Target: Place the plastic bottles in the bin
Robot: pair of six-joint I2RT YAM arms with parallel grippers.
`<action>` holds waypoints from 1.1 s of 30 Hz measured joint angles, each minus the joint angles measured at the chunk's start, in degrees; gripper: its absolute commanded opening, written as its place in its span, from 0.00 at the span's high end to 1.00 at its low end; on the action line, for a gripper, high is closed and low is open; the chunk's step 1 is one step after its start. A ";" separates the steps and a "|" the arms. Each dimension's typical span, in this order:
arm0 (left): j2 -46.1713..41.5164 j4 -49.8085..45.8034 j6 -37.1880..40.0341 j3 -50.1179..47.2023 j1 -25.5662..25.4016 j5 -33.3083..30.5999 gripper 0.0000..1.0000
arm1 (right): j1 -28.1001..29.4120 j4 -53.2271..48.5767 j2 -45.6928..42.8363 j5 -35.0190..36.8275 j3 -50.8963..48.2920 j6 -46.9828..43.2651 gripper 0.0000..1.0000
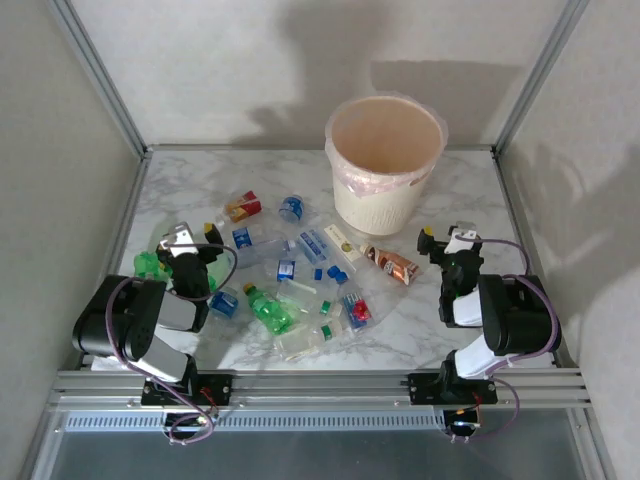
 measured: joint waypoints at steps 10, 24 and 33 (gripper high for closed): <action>0.00 0.02 0.00 0.00 0.00 0.02 0.01 | 0.00 0.00 0.00 0.00 0.00 -0.20 0.01; 0.00 0.02 0.00 0.00 0.02 0.37 0.01 | 0.00 0.00 0.00 0.00 0.00 -0.20 0.01; -0.39 -0.66 0.26 0.17 -0.15 0.20 0.01 | 0.04 -6.34 -3.48 4.42 1.09 1.49 0.01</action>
